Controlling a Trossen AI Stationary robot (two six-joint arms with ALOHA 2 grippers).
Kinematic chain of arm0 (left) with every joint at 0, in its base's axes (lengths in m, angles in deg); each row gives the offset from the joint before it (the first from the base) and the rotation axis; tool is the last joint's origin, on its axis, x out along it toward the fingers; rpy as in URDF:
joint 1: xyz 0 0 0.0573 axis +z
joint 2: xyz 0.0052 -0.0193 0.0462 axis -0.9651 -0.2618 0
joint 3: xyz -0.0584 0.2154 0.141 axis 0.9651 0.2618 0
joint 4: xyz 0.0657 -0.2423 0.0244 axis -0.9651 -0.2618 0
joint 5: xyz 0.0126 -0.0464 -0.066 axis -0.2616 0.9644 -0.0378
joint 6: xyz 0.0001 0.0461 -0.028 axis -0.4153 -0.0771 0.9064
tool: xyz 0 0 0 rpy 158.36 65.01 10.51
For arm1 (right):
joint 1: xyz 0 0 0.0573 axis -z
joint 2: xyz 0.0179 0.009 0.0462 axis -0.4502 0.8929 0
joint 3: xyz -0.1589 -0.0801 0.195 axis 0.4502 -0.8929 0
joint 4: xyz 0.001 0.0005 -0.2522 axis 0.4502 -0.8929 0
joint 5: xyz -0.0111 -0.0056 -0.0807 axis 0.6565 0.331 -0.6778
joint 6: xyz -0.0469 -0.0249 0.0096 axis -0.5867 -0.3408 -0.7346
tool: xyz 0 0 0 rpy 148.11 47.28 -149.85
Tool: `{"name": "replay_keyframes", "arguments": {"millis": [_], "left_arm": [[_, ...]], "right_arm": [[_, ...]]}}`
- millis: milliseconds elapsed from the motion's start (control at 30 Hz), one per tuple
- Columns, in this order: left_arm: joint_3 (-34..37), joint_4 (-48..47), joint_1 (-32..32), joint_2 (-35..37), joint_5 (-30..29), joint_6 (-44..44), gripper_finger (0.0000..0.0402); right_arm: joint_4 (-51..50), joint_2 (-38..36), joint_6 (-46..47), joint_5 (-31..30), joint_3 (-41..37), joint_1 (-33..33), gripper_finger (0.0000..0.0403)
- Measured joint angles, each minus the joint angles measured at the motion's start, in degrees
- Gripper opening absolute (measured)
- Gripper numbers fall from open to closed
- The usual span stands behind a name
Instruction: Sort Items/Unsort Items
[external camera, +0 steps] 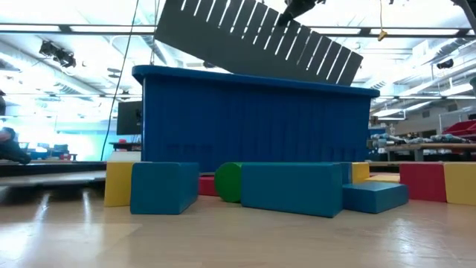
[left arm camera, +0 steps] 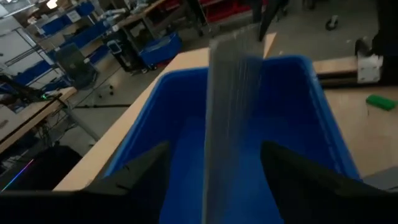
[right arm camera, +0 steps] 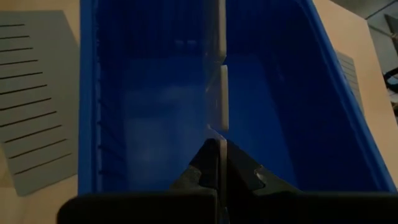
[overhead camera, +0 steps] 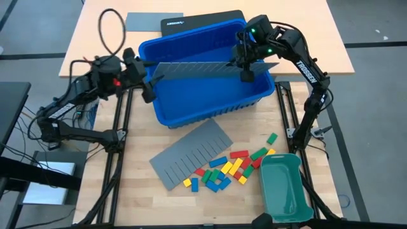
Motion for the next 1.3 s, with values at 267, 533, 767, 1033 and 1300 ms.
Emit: {"name": "replay_keyframes", "arguments": {"millis": [267,533,767,1033,1300], "left_arm": [[0.0,1.1,0.0,-2.8,-0.2,-2.4,0.0247],[0.0,4.4,0.0,-5.7,0.4,-4.3,0.0038],[0.1,8.3,0.1,-6.8,-3.7,-4.3,0.0007],[0.1,13.6,2.7,-2.1,-4.0,-2.9,0.0004],[0.1,13.7,2.8,-0.8,-0.9,-3.9,0.0002]], "right_arm": [[0.0,0.0,-0.4,0.6,0.0,-0.7,0.0000],[1.7,0.0,0.0,0.5,0.0,-0.7,0.0003],[8.9,-0.7,5.0,-2.3,0.0,-0.9,0.0033],[17.5,-6.7,7.7,-6.8,0.0,-2.0,0.0090],[14.8,-10.4,9.1,-6.6,0.0,-3.2,0.0152]]}}
